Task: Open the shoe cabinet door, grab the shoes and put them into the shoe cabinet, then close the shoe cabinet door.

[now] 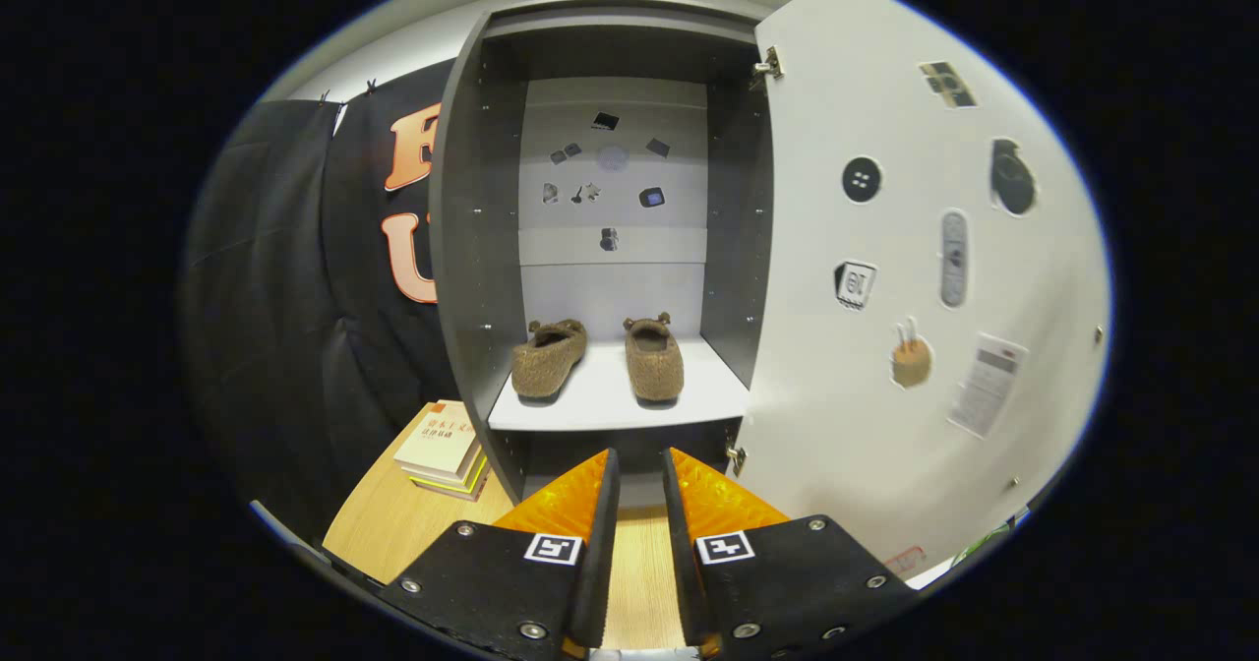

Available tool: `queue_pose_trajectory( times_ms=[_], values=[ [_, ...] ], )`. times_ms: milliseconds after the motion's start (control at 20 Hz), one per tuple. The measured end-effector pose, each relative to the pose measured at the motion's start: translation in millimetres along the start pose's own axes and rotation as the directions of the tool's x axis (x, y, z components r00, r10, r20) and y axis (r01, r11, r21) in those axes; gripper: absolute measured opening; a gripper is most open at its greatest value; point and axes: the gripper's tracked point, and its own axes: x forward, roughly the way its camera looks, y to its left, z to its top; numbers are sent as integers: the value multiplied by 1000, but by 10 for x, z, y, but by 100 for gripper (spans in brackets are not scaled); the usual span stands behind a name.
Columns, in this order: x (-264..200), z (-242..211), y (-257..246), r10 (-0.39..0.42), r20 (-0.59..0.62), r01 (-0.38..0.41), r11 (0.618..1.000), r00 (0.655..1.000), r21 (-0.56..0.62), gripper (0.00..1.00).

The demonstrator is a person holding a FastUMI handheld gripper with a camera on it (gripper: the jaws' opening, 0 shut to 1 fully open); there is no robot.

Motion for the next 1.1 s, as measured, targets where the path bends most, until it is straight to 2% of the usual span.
queue_pose_trajectory(
  times_ms=[200, 450, 650, 1100],
  values=[
    [-559, -70, -225, -44, 71, 46, 998, 996, -31, 34],
    [-1146, -105, -571, -73, 92, 68, 996, 993, 61, 37],
    [-1504, -81, -959, -126, 112, 117, 990, 986, 81, 39],
    [-1758, -275, -1954, -198, 100, 186, 975, 975, 123, 47]
  ],
)
